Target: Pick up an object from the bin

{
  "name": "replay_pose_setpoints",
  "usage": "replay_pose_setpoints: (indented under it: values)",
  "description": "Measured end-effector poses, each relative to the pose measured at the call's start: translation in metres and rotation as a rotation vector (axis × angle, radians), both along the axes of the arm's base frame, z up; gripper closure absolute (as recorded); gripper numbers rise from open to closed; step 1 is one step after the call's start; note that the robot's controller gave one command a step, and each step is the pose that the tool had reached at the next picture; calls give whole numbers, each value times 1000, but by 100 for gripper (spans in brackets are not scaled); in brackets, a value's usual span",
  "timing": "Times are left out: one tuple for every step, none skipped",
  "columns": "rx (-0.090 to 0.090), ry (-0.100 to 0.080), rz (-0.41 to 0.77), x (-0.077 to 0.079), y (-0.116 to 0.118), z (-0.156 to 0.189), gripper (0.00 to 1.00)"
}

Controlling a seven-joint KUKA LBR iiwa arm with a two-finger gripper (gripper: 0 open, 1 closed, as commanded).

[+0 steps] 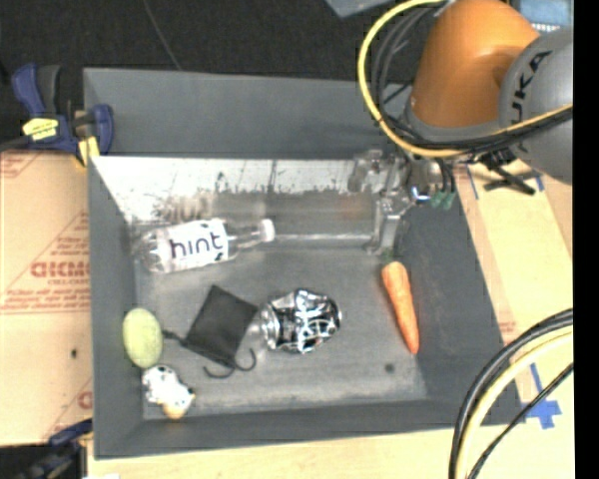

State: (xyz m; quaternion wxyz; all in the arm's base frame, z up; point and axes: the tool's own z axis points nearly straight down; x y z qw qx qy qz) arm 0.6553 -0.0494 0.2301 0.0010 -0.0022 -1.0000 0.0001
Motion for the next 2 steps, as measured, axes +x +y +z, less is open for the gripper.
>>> replay_pose_setpoints:
  values:
    - [-1,-7,1,1,0,5,0]
    - [-2,-11,47,-11,41,-43,0]
